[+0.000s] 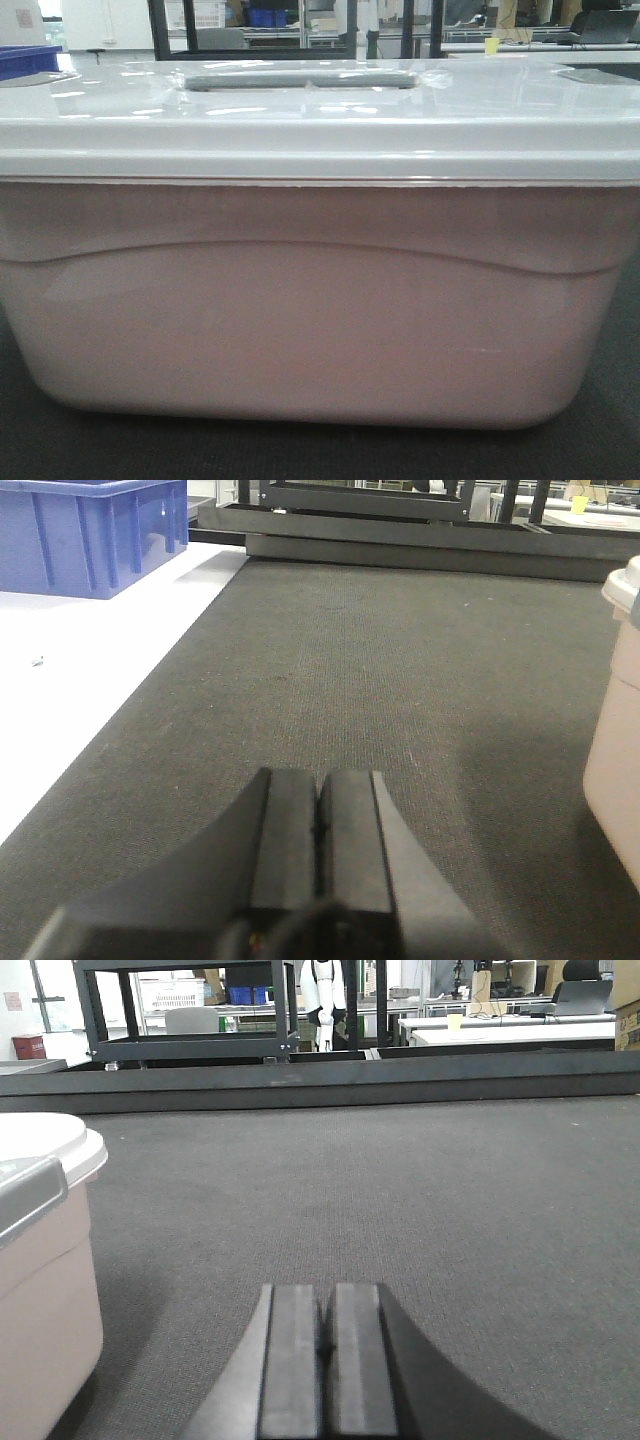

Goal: Grab white bin and place on right shelf
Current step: 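Move both grippers toward the short ends of the pink white-lidded bin, then close both grippers on the lid rims at the bin's two ends, then lift the bin off the table with both grippers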

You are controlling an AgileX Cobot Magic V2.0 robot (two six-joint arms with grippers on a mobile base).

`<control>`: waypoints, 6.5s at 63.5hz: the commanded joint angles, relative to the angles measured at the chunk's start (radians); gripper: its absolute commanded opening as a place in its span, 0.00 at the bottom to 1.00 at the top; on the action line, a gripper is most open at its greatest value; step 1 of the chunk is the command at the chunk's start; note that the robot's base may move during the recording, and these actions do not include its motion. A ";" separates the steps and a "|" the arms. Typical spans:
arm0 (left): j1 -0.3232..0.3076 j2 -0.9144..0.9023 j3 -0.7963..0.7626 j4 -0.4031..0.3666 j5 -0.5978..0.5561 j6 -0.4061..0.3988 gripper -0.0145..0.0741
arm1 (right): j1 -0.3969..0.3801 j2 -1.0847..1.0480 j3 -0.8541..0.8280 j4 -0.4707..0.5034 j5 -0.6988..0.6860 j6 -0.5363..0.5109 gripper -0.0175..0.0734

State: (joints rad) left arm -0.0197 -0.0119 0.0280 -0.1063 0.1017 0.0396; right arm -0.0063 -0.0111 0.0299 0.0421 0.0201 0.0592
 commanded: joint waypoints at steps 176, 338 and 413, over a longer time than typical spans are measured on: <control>0.207 1.212 -1.092 -0.942 1.101 0.646 0.70 | -0.144 1.031 -1.100 0.657 1.037 -0.265 0.88; 0.036 1.458 -1.063 -1.418 1.238 0.724 0.02 | -0.228 1.288 -0.789 1.705 1.318 -0.909 0.39; 0.028 1.377 -1.199 -1.655 1.238 0.704 0.02 | -0.120 1.129 -0.990 1.842 1.254 -0.834 0.25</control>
State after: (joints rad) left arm 0.0550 1.4066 -1.1363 -1.7613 1.0323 0.7281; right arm -0.1713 1.1546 -0.9140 1.7652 0.9159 -0.7742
